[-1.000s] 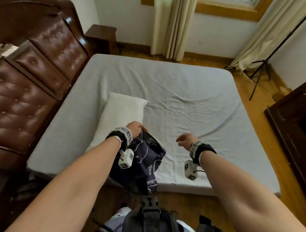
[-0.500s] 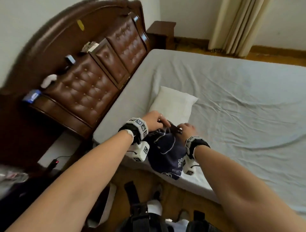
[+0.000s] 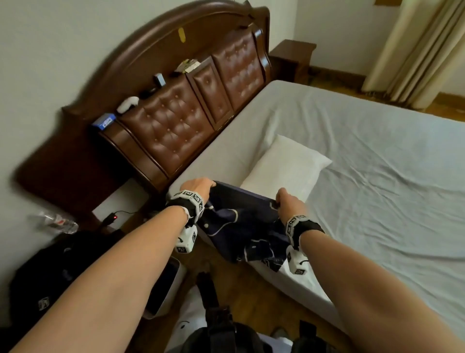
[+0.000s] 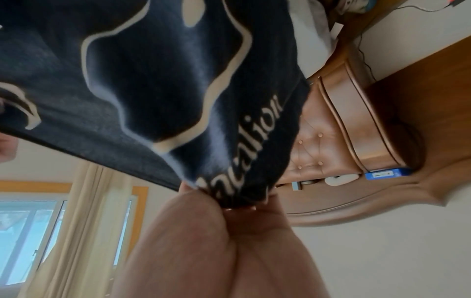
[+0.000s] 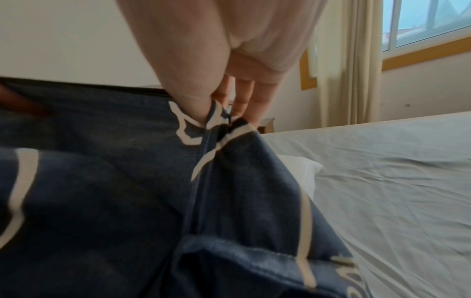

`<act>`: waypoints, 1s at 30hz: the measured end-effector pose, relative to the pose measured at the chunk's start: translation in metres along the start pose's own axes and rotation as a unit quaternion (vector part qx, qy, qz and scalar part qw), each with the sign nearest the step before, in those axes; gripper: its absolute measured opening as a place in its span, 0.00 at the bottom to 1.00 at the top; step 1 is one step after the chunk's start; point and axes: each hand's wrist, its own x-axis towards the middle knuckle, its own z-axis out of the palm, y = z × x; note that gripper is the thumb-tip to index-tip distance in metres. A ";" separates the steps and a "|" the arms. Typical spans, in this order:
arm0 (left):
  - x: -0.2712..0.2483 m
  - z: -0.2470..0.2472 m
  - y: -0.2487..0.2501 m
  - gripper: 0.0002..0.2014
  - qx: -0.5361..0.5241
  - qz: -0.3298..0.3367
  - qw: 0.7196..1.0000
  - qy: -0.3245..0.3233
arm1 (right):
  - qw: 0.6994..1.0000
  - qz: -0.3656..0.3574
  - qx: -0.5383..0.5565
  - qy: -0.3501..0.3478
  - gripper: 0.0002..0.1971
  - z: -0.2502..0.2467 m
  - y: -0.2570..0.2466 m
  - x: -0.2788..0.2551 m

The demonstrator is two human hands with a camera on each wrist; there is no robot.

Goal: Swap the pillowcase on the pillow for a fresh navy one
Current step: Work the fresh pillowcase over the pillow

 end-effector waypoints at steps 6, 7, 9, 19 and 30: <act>0.040 0.011 -0.023 0.13 -0.041 -0.026 0.999 0.016 | 0.994 0.107 -0.034 0.011 0.10 -0.004 0.023 -0.004; 0.047 0.011 -0.027 0.13 -0.047 -0.025 0.999 0.012 | 0.991 0.127 -0.029 0.016 0.10 -0.002 0.023 -0.003; 0.064 0.014 -0.037 0.14 -0.062 -0.020 0.998 0.010 | 0.987 0.158 -0.010 0.040 0.11 0.004 0.016 0.000; 0.125 0.038 -0.092 0.25 -0.252 0.019 0.967 0.006 | 0.927 0.289 0.142 0.193 0.18 0.040 -0.069 -0.005; 0.082 0.084 -0.101 0.46 -0.180 0.112 0.968 -0.137 | 0.883 0.290 0.314 0.195 0.06 0.063 -0.061 -0.034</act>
